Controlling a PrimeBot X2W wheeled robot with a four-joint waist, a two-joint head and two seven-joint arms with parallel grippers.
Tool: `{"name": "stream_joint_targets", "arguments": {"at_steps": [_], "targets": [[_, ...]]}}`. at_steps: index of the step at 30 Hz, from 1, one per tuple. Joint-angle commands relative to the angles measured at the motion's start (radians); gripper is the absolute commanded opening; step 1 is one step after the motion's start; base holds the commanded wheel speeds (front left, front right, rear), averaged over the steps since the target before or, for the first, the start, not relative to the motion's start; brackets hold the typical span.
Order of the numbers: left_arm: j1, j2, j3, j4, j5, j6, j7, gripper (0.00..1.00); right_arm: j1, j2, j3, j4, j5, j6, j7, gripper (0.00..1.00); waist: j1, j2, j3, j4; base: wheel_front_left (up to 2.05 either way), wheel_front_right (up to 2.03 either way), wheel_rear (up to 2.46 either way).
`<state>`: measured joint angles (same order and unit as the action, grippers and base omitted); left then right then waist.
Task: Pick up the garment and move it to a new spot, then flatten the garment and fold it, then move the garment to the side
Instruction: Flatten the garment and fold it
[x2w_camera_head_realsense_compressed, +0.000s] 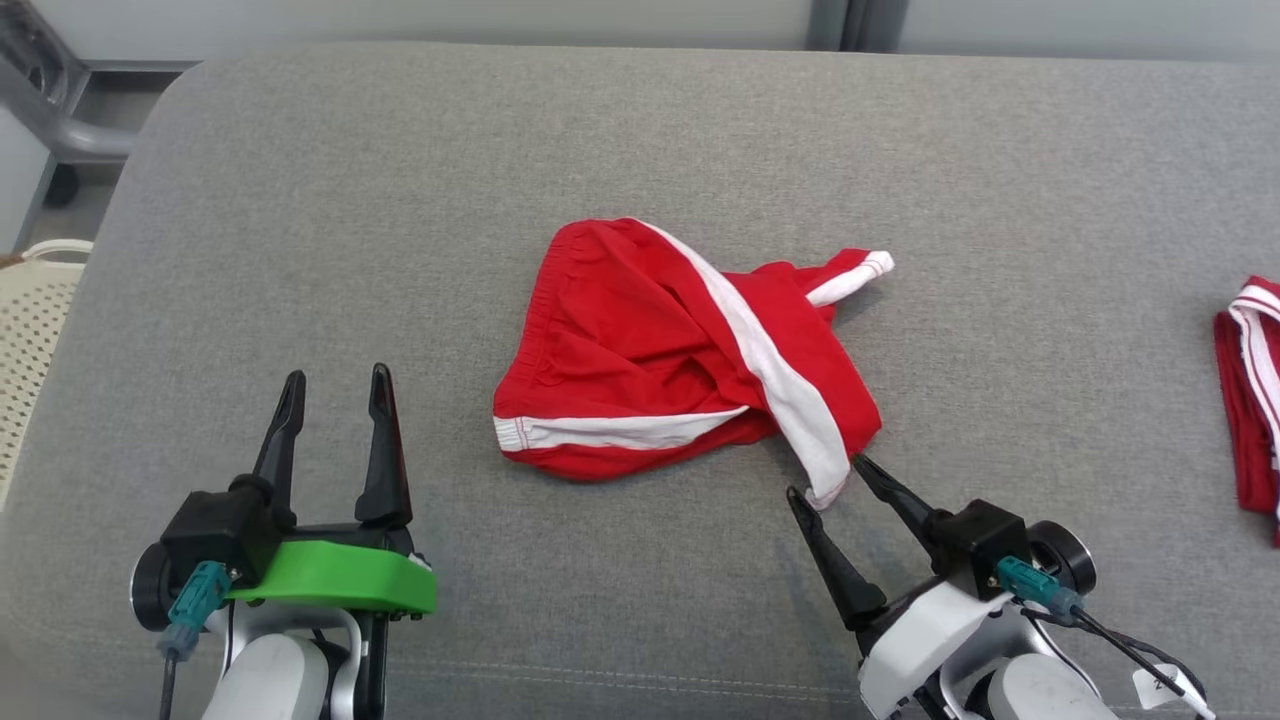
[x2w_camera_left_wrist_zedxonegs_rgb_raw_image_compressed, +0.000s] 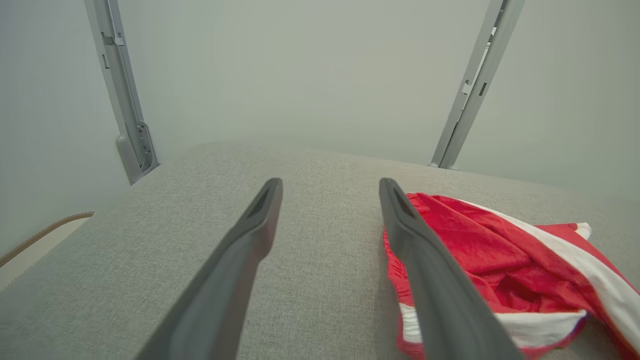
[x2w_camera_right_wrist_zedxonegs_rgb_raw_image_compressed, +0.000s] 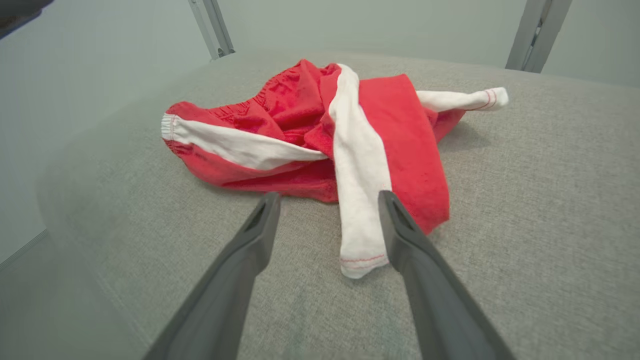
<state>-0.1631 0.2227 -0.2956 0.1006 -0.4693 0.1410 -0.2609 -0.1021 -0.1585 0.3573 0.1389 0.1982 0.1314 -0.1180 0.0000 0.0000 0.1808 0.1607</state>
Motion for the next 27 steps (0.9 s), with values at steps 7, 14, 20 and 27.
{"name": "stream_joint_targets", "arguments": {"at_steps": [7, 14, 20, 27], "targets": [[-0.021, -0.034, 0.019, 0.015, 0.024, -0.029, -0.003, 1.0, -0.053, -0.037, -0.008, 0.118, -0.079, -0.002, -0.011, 1.0, 0.0, 0.0, 0.033, 0.07, 0.0, 0.0, 0.0], [-0.026, -0.063, 0.032, 0.028, 0.044, -0.054, -0.003, 1.0, -0.123, -0.019, -0.045, 0.26, -0.214, -0.002, -0.049, 1.0, 0.0, 0.0, 0.043, 0.078, 0.0, 0.0, 0.0], [-0.032, -0.077, 0.042, 0.042, 0.062, -0.073, -0.003, 1.0, -0.159, 0.018, -0.107, 0.311, -0.246, -0.002, -0.106, 0.0, 0.0, 0.0, 0.046, 0.077, 0.0, 0.0, 0.0], [-0.023, -0.088, 0.058, 0.045, 0.079, -0.082, -0.003, 1.0, -0.157, 0.007, -0.153, 0.168, -0.221, -0.002, -0.133, 0.0, 0.0, 0.0, 0.042, 0.063, 0.0, 0.0, 0.0]]}}
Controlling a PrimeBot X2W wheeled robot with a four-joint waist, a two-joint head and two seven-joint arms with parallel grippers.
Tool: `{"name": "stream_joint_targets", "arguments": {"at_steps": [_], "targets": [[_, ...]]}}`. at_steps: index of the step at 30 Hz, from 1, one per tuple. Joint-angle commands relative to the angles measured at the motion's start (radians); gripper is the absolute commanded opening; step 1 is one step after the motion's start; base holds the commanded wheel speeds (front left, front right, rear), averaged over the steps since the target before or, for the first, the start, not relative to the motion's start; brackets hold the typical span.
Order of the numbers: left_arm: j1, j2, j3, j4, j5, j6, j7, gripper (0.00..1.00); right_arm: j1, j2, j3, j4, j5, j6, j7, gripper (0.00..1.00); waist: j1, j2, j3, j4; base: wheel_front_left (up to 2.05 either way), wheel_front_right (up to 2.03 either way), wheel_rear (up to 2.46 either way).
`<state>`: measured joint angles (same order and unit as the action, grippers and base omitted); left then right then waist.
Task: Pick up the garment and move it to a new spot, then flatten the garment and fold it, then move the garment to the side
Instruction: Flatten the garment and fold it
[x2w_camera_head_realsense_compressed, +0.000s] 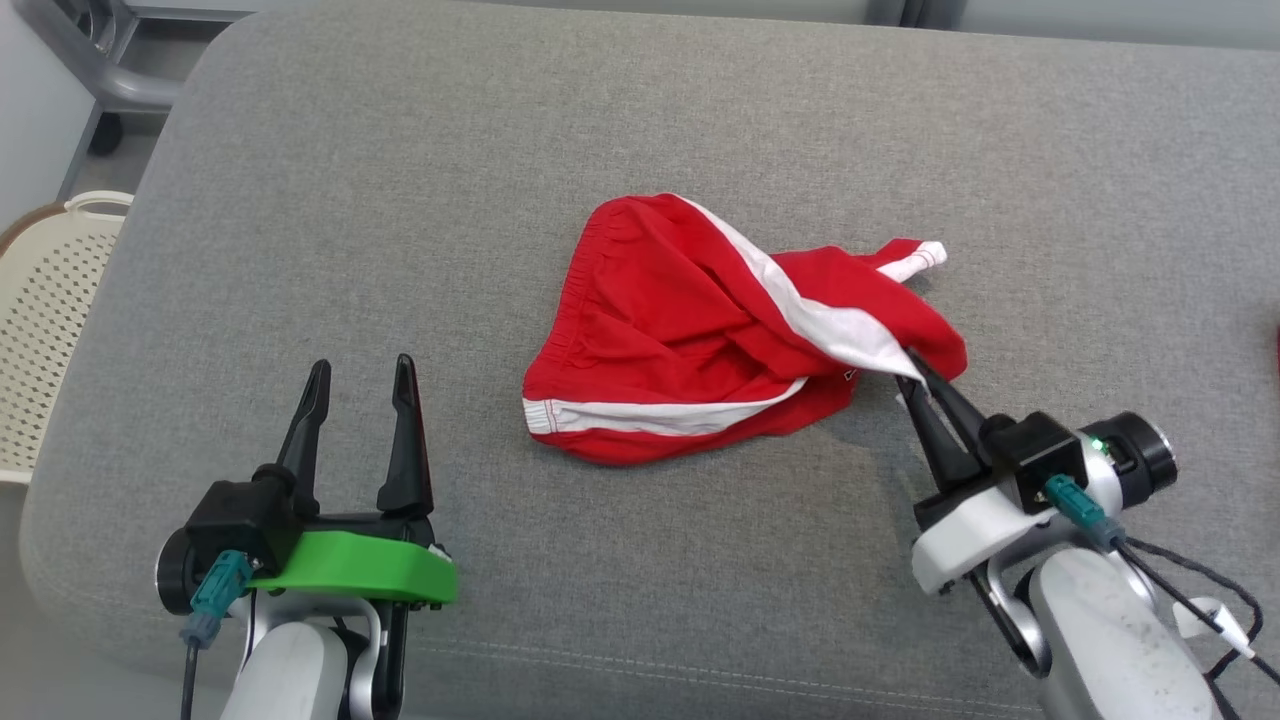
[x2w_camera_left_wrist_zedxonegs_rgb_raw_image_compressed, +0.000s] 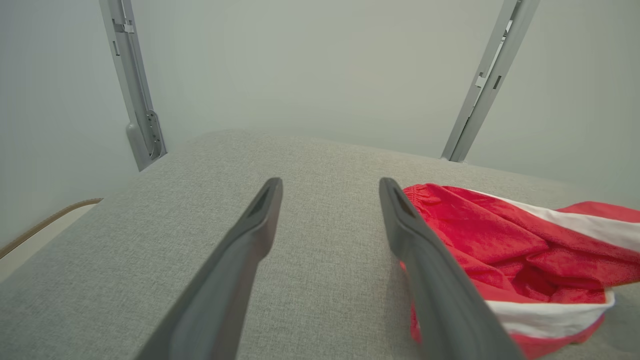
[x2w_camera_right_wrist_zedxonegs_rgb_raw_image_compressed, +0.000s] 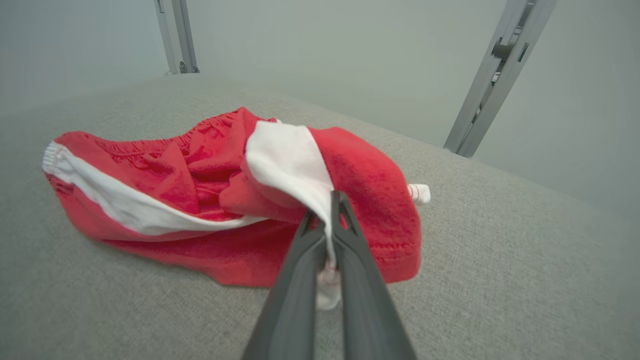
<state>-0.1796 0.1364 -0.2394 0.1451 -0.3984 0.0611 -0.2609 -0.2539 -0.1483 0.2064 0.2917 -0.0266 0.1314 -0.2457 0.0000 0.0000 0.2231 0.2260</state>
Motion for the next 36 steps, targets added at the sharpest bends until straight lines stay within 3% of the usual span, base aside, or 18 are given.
{"name": "stream_joint_targets", "arguments": {"at_steps": [1, 6, 10, 15, 25, 26, 27, 28, 36], "targets": [[-0.005, -0.004, 0.004, -0.001, 0.01, -0.003, -0.003, 1.0, -0.018, -0.013, -0.004, -0.017, 0.005, -0.002, -0.006, 0.0, 0.0, 0.0, 0.0, -0.006, 0.0, 0.0, 0.0], [-0.014, -0.014, 0.007, 0.003, 0.017, -0.014, -0.003, 1.0, -0.149, -0.08, 0.027, -0.1, 0.006, -0.002, 0.047, 0.0, 0.0, 0.0, 0.009, -0.013, 0.0, 0.0, 0.0], [-0.04, -0.026, -0.01, 0.014, 0.027, -0.035, -0.003, 1.0, -0.333, -0.154, 0.097, -0.022, 0.002, -0.002, 0.096, 0.0, 0.0, 0.0, 0.037, 0.01, 0.0, 0.0, 0.0], [-0.095, -0.056, -0.045, 0.03, 0.035, -0.056, -0.003, 1.0, -0.561, -0.203, 0.175, 0.213, 0.019, -0.002, 0.113, 0.0, 0.0, 0.0, 0.093, 0.065, 0.0, 0.0, 0.0], [-0.178, -0.085, -0.108, 0.042, 0.021, -0.097, -0.003, 1.0, -0.856, -0.212, 0.338, 0.653, 0.111, -0.002, 0.048, 0.0, 0.0, 0.0, 0.183, 0.158, 0.0, 0.0, 0.0], [-0.183, -0.085, -0.114, 0.044, 0.019, -0.099, -0.003, 1.0, -0.876, -0.21, 0.345, 0.688, 0.121, -0.002, 0.045, 0.04, 0.0, 0.0, 0.188, 0.162, 0.0, 0.0, 0.0], [-0.187, -0.086, -0.119, 0.047, 0.017, -0.099, -0.003, 1.0, -0.889, -0.201, 0.342, 0.723, 0.138, -0.002, 0.048, 0.47, 0.0, 0.0, 0.191, 0.165, 0.0, 0.0, 0.0], [-0.19, -0.085, -0.126, 0.046, 0.009, -0.098, -0.003, 1.0, -0.902, -0.195, 0.339, 0.749, 0.144, -0.002, 0.042, 1.0, 0.0, 0.0, 0.193, 0.166, 0.0, 0.0, 0.0], [-0.187, -0.086, -0.121, 0.046, 0.004, -0.077, -0.003, 1.0, -0.908, -0.169, 0.272, 0.822, 0.212, -0.002, -0.016, 1.0, 0.0, 0.0, 0.178, 0.118, 0.0, 0.0, 0.0]]}}
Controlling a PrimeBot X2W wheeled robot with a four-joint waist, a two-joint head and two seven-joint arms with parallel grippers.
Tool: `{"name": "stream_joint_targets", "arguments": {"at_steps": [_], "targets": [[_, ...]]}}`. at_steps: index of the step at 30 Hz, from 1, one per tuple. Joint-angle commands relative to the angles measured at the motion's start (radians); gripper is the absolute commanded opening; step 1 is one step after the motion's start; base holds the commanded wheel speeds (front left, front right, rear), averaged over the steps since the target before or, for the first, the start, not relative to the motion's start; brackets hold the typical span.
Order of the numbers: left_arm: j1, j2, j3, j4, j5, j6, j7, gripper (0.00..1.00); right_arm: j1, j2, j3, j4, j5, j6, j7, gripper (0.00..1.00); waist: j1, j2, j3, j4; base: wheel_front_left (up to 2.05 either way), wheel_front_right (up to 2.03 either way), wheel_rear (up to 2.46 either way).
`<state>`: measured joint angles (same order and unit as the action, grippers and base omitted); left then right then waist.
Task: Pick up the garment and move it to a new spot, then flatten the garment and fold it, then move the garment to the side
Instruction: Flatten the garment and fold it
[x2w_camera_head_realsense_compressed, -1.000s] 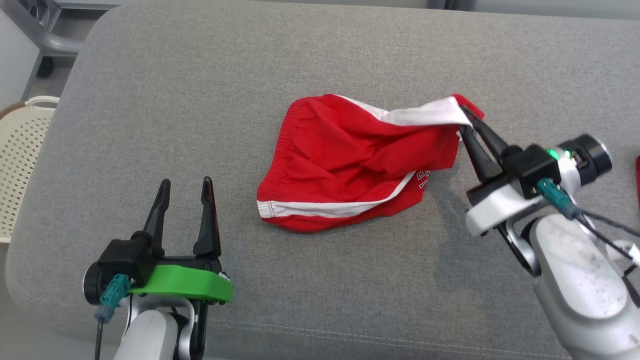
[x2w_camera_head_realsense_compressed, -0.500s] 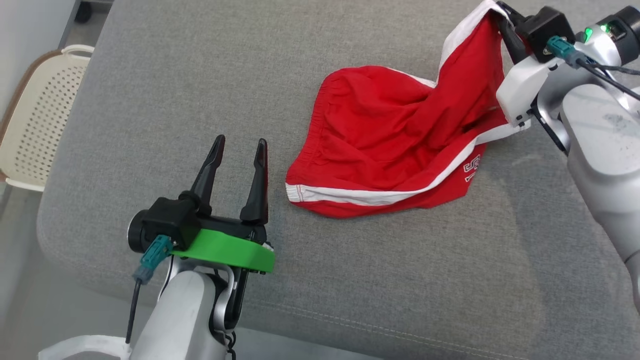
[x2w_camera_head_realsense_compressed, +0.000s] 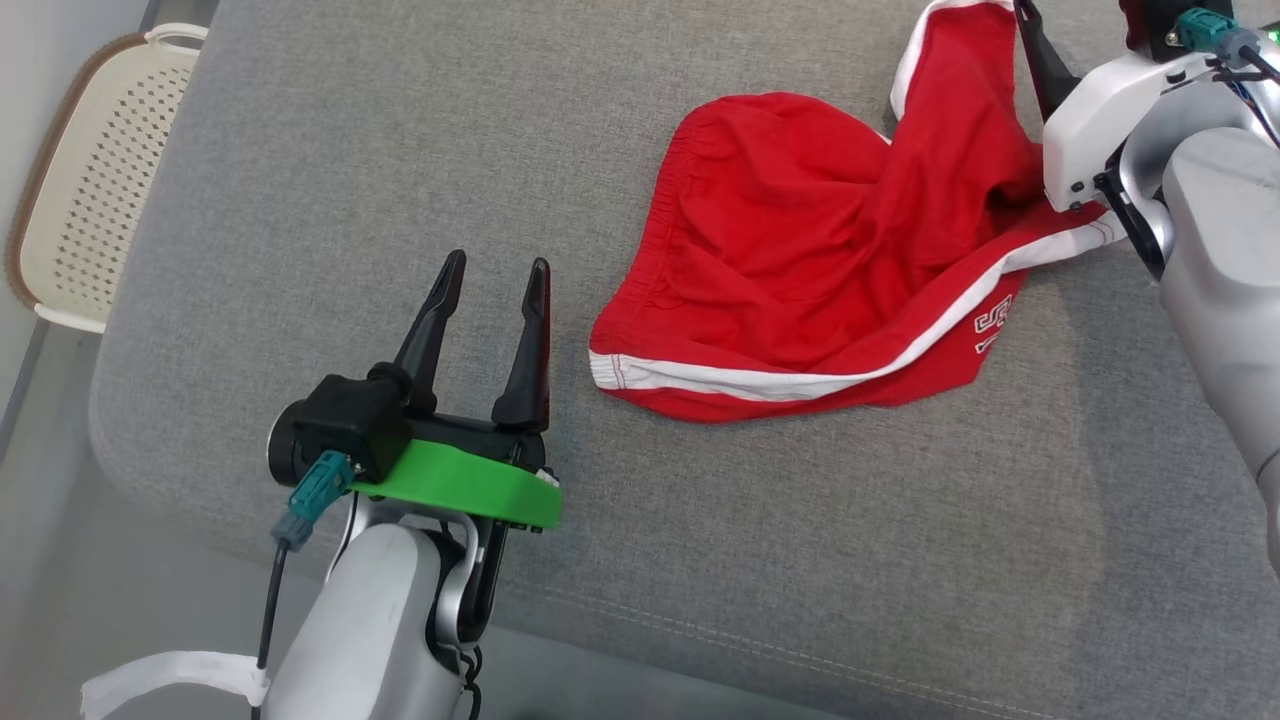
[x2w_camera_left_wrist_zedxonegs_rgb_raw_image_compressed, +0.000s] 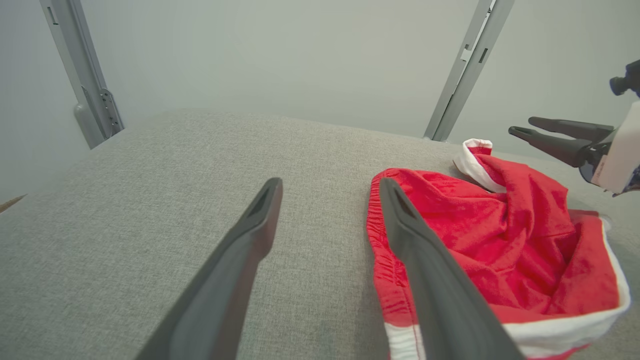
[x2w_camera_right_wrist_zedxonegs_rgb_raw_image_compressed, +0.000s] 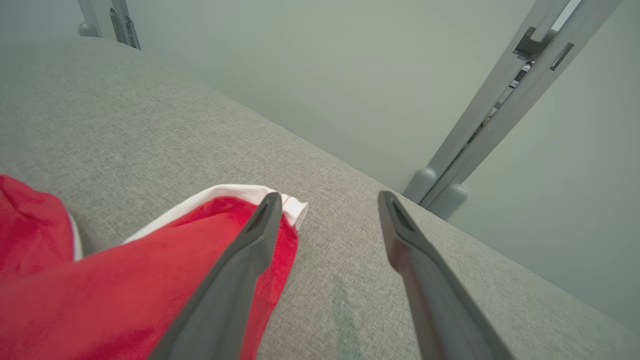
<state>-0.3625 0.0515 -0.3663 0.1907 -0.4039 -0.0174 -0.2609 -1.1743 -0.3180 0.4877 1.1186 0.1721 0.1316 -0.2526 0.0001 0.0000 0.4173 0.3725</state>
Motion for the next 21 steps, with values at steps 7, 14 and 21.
{"name": "stream_joint_targets", "arguments": {"at_steps": [7, 14, 21], "targets": [[0.03, 0.001, 0.061, 0.019, 0.035, -0.011, -0.003, 1.0, 0.146, -0.005, -0.1, -0.155, 0.108, -0.002, -0.014, 1.0, -0.0001, 0.0, -0.055, -0.109, 0.0, 0.0, 0.0], [0.052, 0.03, 0.103, 0.02, 0.071, 0.0, -0.003, 1.0, 0.379, 0.001, -0.268, -0.438, 0.139, -0.001, -0.014, 1.0, -0.0001, 0.0, -0.103, -0.18, 0.0, 0.0, 0.0], [0.093, 0.058, 0.126, 0.029, 0.077, 0.02, 0.0, 1.0, 0.651, 0.082, -0.397, -0.684, 0.094, -0.002, -0.014, 1.0, -0.0001, 0.0, -0.16, -0.239, 0.0, 0.0, 0.0]]}}
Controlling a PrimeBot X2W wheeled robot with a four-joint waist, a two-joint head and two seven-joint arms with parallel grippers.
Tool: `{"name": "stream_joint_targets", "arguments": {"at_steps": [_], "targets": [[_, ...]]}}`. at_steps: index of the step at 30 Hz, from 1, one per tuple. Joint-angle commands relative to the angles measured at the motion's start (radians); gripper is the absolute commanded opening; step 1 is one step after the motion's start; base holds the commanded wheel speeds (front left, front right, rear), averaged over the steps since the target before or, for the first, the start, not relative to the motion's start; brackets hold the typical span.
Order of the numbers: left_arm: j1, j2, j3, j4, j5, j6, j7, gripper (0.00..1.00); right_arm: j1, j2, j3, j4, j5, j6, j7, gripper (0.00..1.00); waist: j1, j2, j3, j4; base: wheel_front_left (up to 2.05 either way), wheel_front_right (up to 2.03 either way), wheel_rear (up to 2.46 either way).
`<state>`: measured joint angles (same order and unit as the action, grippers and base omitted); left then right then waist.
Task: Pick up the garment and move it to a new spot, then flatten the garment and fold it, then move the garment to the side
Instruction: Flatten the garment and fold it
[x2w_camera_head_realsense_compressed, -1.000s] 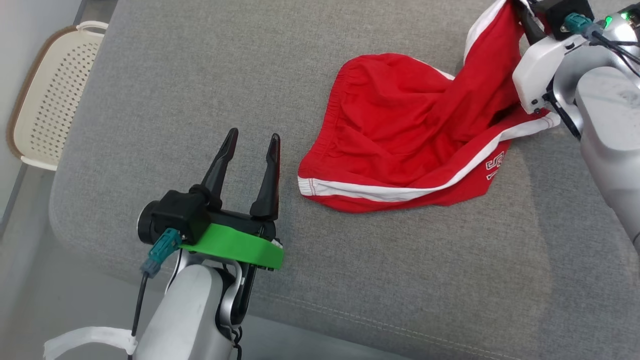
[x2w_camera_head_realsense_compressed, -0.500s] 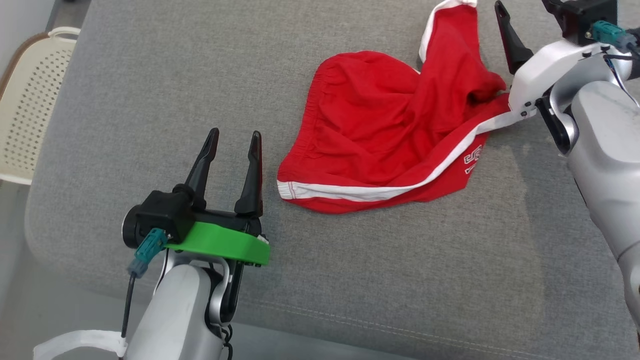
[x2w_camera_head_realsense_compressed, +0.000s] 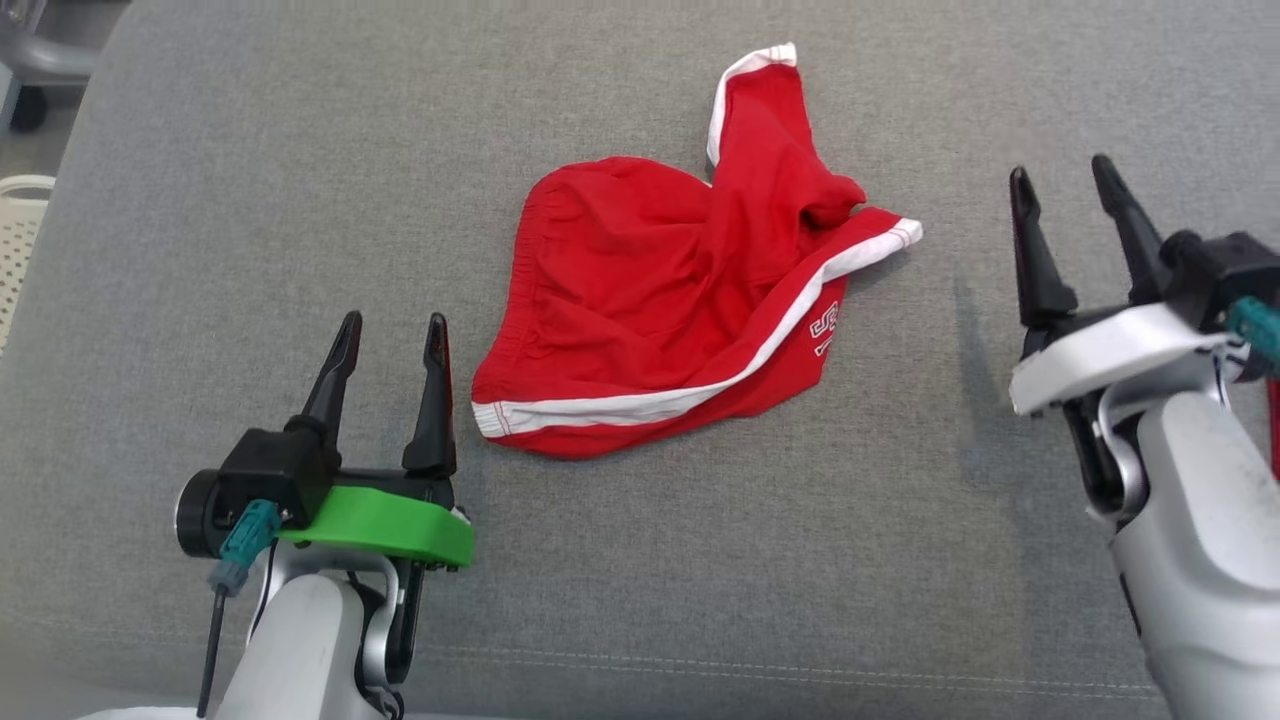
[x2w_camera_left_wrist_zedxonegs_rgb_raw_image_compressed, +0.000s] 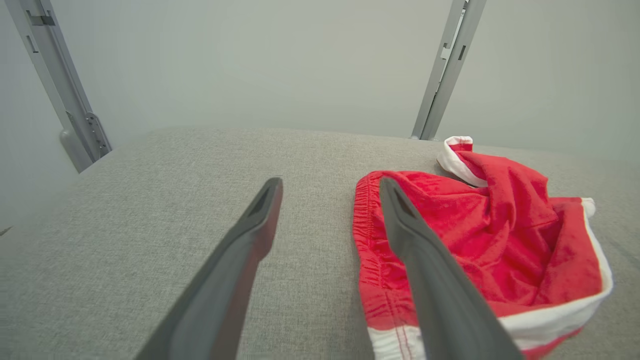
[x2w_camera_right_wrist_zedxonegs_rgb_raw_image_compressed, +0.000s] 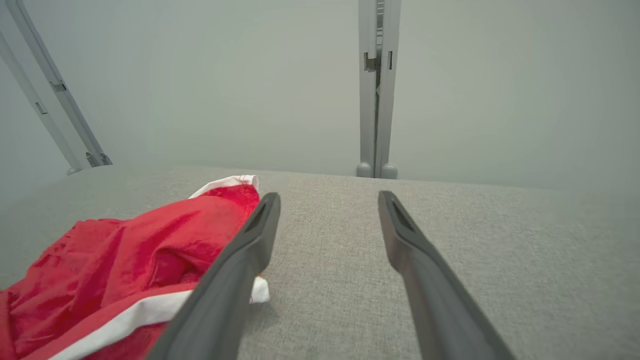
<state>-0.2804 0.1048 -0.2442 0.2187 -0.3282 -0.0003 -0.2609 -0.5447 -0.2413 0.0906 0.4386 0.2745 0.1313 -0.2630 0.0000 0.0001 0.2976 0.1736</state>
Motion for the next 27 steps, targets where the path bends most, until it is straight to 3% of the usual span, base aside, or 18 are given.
{"name": "stream_joint_targets", "arguments": {"at_steps": [1, 11, 27], "targets": [[0.019, 0.008, 0.006, 0.001, -0.001, 0.007, 0.001, 1.0, 0.054, 0.017, -0.005, -0.032, -0.019, -0.001, -0.004, 1.0, 0.0, -0.0001, -0.049, -0.049, 0.0, 0.0, 0.0], [0.12, 0.039, 0.019, -0.011, -0.015, 0.041, 0.039, 1.0, 0.341, 0.12, -0.036, -0.241, -0.085, -0.001, 0.033, 1.0, 0.0, -0.0001, -0.135, -0.101, 0.0, 0.0, 0.0], [0.221, 0.065, 0.012, -0.066, -0.03, 0.077, 0.11, 1.0, 0.602, 0.183, -0.088, -0.473, -0.126, -0.001, 0.138, 1.0, 0.0, -0.0001, -0.206, -0.104, 0.0, 0.0, 0.0]]}}
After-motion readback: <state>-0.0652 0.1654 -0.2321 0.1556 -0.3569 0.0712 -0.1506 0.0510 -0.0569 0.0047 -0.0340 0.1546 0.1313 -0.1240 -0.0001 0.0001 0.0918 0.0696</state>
